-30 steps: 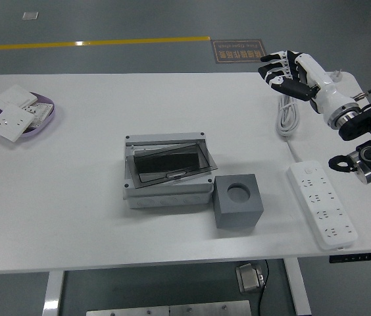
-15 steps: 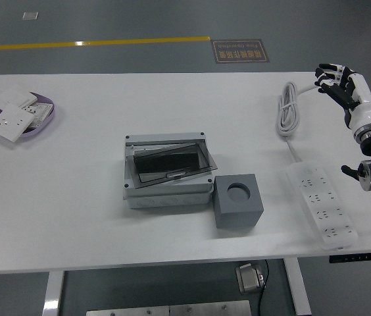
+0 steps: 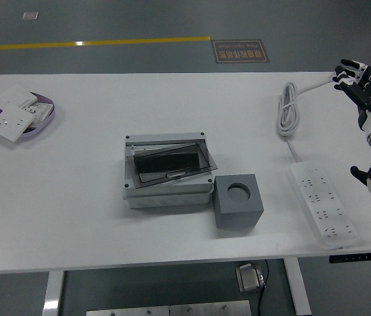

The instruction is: Pick up the cylinder from the cube,place it in the box,flap close box

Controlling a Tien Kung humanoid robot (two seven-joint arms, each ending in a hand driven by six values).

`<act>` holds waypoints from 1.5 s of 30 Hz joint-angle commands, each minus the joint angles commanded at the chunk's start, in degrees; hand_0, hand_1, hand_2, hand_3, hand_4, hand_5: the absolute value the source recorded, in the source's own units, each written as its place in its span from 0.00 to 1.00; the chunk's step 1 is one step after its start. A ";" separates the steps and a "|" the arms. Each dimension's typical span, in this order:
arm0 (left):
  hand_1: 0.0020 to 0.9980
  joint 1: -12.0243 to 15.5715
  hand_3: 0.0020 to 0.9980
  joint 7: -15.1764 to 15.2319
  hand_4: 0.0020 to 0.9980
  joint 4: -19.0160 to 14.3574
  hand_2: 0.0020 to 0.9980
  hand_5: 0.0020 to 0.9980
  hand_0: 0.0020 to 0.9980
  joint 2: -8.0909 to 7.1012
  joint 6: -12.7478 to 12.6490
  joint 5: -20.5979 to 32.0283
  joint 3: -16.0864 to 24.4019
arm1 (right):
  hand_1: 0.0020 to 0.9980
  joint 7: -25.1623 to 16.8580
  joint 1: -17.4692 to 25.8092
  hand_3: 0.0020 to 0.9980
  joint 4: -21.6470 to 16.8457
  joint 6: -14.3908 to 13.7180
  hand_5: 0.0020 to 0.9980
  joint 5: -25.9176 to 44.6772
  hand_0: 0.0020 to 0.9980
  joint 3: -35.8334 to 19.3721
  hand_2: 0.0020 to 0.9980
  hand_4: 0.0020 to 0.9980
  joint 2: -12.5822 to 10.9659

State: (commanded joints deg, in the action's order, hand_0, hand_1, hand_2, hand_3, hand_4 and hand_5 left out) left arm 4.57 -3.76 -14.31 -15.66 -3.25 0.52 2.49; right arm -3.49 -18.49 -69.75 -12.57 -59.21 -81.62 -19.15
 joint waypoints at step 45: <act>0.61 -0.47 0.60 0.81 0.70 0.17 0.57 0.21 0.57 0.84 0.08 2.82 -1.39 | 0.66 1.73 2.27 0.68 -5.20 1.71 0.10 -1.78 0.68 -3.67 0.68 0.68 -0.24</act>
State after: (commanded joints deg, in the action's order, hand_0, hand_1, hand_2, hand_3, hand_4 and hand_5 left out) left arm 4.10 -2.96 -14.13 -14.82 -3.17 3.35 1.10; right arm -1.75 -16.22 -74.95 -10.86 -60.99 -85.29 -19.39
